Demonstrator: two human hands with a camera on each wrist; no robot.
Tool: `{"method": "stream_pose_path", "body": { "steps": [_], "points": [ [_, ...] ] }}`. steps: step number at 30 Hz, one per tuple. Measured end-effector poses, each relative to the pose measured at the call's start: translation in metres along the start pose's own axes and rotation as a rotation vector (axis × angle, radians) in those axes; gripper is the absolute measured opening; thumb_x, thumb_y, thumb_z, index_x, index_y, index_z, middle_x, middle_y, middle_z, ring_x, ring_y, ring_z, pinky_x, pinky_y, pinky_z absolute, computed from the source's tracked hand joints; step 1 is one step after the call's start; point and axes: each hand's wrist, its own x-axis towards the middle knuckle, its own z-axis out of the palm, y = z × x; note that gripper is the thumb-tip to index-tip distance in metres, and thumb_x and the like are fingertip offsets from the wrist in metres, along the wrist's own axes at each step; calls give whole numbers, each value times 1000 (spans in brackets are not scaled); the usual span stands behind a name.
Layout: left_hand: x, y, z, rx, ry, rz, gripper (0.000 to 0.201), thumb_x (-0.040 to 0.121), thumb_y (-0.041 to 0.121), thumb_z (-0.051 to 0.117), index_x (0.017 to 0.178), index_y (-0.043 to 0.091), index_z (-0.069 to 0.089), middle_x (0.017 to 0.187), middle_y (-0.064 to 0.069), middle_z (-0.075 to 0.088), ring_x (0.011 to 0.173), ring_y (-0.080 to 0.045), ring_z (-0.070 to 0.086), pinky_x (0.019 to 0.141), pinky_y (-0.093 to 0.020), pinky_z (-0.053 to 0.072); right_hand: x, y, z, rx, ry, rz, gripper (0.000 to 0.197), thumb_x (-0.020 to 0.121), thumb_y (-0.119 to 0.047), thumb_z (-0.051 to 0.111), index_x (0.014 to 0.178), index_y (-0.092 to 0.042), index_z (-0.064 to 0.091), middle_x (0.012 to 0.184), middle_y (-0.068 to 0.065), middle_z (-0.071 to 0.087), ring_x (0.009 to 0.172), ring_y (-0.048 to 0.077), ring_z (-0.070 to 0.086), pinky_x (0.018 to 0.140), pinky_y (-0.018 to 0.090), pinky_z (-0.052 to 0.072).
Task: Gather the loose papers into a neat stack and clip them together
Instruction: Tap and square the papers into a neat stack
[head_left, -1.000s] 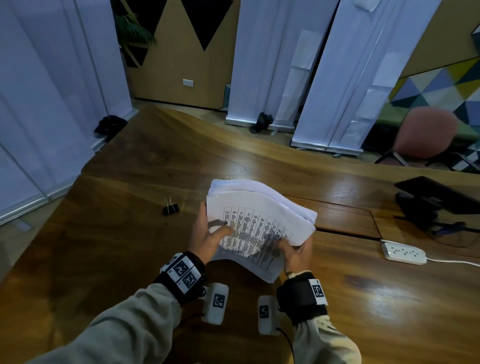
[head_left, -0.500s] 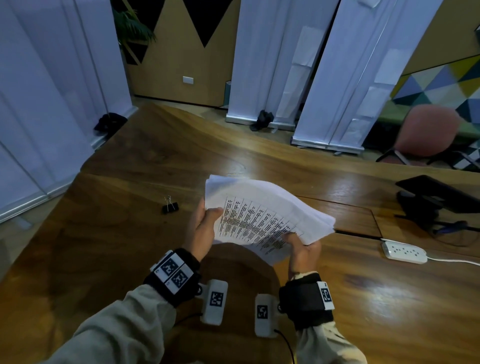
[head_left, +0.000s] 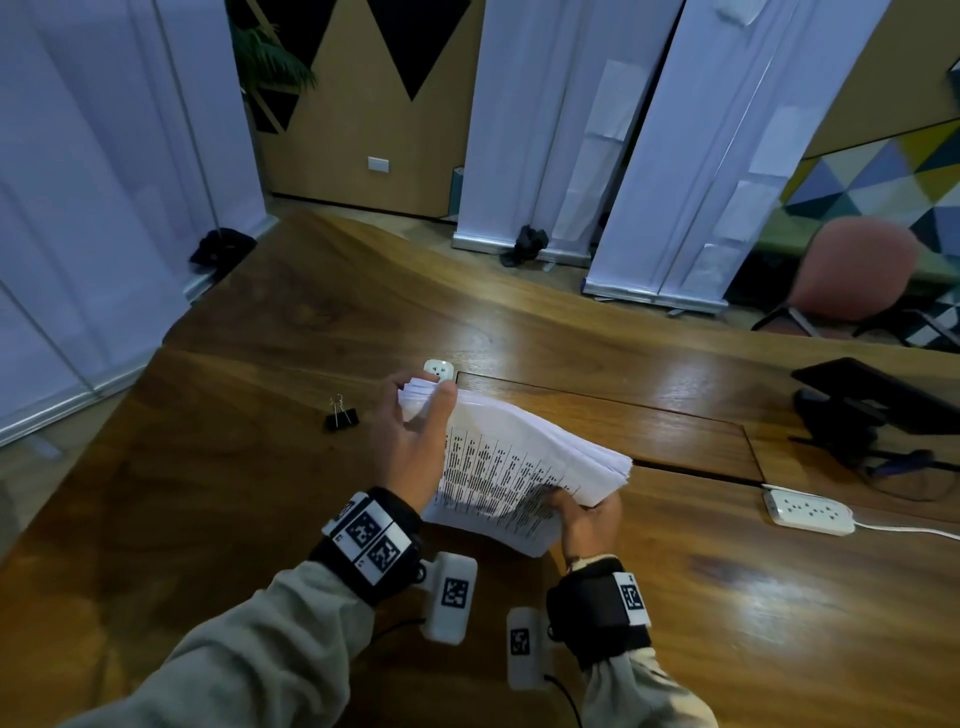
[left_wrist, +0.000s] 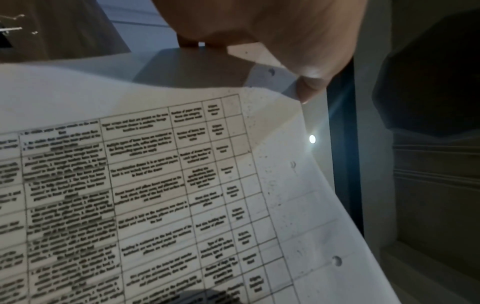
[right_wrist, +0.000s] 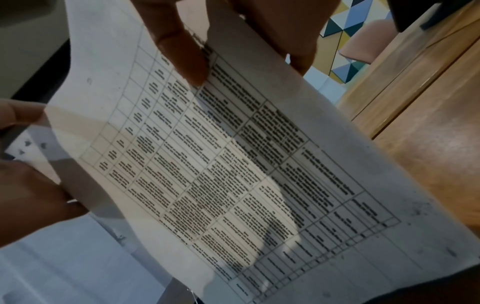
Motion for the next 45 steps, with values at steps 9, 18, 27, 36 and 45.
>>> {"method": "stream_pose_path", "body": {
  "steps": [9, 18, 27, 36, 45],
  "points": [
    [13, -4, -12, -193, -191, -5, 41, 71, 42, 62, 103, 17, 58, 84, 6, 66, 78, -18, 63, 66, -31, 50, 6, 0, 1, -46, 4, -22, 31, 71, 12, 61, 85, -15, 65, 70, -15, 73, 69, -2, 66, 61, 18, 53],
    [31, -49, -50, 95, -546, -216, 55, 59, 11, 75, 112, 16, 59, 98, 5, 75, 105, -19, 67, 79, -22, 57, 10, -8, -2, 54, -17, 45, 11, 56, -2, 58, 66, -6, 57, 56, -8, 66, 55, 5, 62, 59, 26, 50],
    [19, -47, -18, -105, -457, -362, 72, 53, 14, 78, 122, 10, 59, 118, -14, 69, 111, -31, 64, 98, -50, 48, 0, -35, 8, 120, -48, -12, 32, 55, -6, 57, 84, -19, 60, 82, -4, 65, 68, -5, 64, 54, 14, 49],
    [20, -57, -33, -89, -351, -244, 38, 77, -2, 68, 111, 15, 60, 103, -5, 72, 99, -23, 68, 80, -33, 54, -4, -15, -2, 51, 12, -34, 29, 53, -5, 67, 81, -5, 62, 67, -17, 73, 67, -2, 66, 56, 13, 53],
    [-11, -88, -27, -61, -220, -138, 48, 88, 19, 52, 135, 19, 43, 113, 19, 69, 106, -4, 65, 82, -18, 52, -6, -6, 0, 20, 34, 50, 36, 72, 22, 54, 102, 3, 58, 78, -5, 69, 65, -5, 66, 55, 13, 53]
  ]
}}
